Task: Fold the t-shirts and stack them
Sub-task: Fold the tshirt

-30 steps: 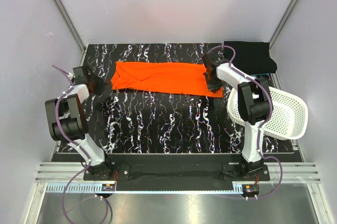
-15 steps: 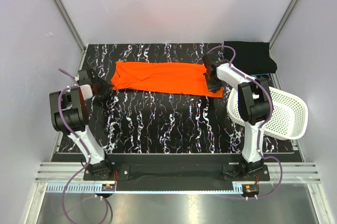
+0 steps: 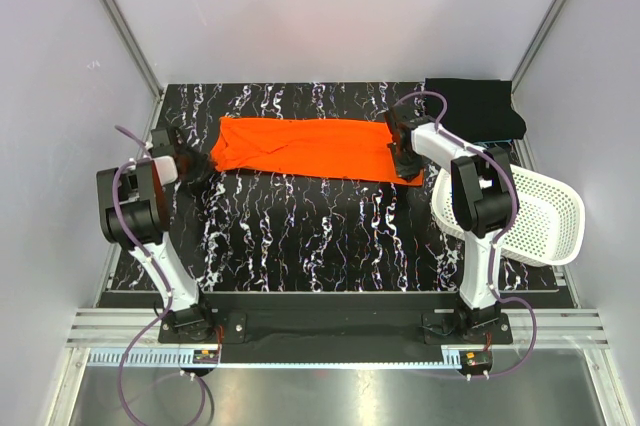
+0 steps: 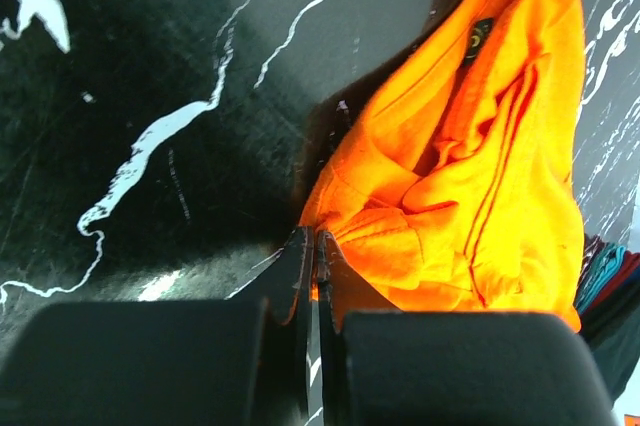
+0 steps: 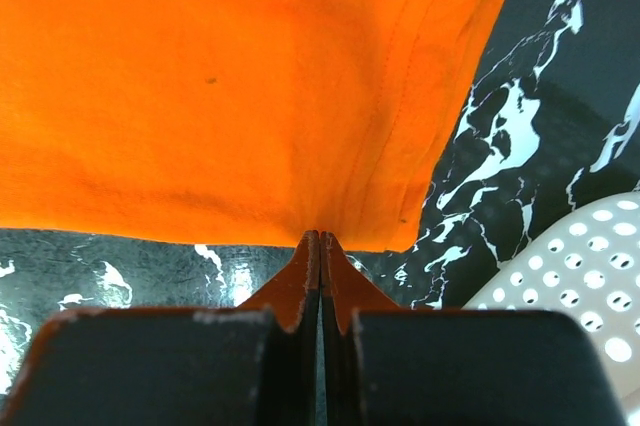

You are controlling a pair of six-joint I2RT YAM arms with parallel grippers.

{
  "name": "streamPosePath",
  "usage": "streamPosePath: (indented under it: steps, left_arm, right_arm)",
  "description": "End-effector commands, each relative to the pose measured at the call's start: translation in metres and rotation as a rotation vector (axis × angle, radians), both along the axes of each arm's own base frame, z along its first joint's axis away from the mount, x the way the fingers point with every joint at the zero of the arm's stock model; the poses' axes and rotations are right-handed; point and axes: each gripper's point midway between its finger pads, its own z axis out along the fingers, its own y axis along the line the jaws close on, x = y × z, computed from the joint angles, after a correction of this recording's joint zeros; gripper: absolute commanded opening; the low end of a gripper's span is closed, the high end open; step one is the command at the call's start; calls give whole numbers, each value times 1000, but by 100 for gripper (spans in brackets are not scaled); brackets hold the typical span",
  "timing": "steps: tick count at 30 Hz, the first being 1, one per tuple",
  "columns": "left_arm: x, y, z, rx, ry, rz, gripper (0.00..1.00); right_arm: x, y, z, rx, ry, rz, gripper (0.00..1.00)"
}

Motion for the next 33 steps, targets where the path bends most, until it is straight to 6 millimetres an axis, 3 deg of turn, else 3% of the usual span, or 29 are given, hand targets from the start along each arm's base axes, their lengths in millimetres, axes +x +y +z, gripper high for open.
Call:
streamPosePath:
  steps: [1, 7, 13, 23, 28, 29, 33]
  left_arm:
    - [16, 9, 22, 59, -51, -12, 0]
    - [3, 33, 39, 232, 8, -3, 0]
    - [-17, 37, 32, 268, 89, -21, 0]
    - [-60, 63, 19, 415, 266, 24, 0]
    - [-74, 64, 24, 395, 262, 16, 0]
    - [-74, 61, 27, 382, 252, 6, 0]
    - [-89, 69, 45, 398, 229, 26, 0]
  right_arm:
    - [0, -10, 5, 0, -3, -23, 0]
    - [-15, -13, 1, 18, 37, -29, 0]
    - [-25, -13, 8, 34, 32, -34, 0]
    - [-16, -5, 71, 104, -119, -63, 0]
    - [-4, 31, 97, 177, -208, -42, 4]
    - [-3, 52, 96, 188, -210, 0, 4]
    - [12, 134, 132, 225, -364, 170, 15]
